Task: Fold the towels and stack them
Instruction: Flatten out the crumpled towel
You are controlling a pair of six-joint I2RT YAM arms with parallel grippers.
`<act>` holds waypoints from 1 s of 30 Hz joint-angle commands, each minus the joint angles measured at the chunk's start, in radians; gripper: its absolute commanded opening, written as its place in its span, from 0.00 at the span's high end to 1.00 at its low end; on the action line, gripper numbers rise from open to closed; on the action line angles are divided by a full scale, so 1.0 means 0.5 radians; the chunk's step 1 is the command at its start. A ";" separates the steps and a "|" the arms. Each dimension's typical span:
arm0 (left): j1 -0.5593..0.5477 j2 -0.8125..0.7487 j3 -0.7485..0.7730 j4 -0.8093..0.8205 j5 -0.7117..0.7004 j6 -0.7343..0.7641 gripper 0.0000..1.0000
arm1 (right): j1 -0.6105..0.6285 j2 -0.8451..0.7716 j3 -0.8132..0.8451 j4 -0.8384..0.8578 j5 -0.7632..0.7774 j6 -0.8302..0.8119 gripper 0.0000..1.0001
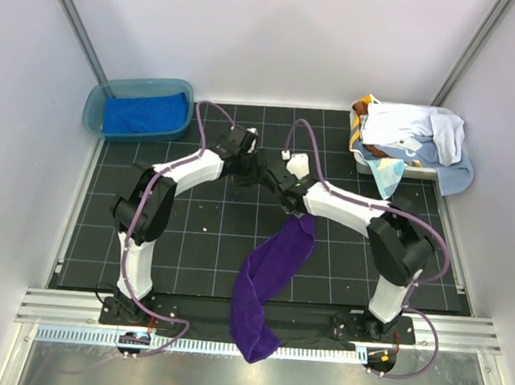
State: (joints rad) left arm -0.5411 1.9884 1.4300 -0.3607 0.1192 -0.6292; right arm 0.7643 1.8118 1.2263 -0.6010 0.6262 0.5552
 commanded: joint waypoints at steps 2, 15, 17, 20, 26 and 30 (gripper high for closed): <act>-0.034 -0.041 -0.001 0.190 0.166 -0.006 0.38 | -0.068 -0.349 -0.059 -0.016 0.088 0.049 0.93; -0.255 0.149 0.223 0.280 0.357 0.105 0.34 | -0.651 -0.770 -0.523 -0.047 -0.047 0.095 0.96; -0.277 0.226 0.297 0.264 0.329 0.120 0.34 | -0.730 -0.789 -0.587 -0.034 -0.080 0.086 0.96; -0.301 0.330 0.376 0.252 0.296 0.117 0.35 | -0.768 -0.798 -0.627 -0.019 -0.096 0.080 0.96; -0.356 0.517 0.582 0.160 0.274 0.157 0.35 | -0.875 -0.819 -0.658 -0.025 -0.099 0.046 0.97; -0.381 0.576 0.659 0.129 0.225 0.188 0.35 | -0.976 -0.878 -0.704 -0.025 -0.105 -0.003 0.97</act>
State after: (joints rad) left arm -0.7204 2.2597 1.7168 -0.2726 0.2478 -0.5648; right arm 0.3077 1.4281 0.8871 -0.6243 0.5610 0.5751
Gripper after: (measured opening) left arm 0.653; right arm 0.092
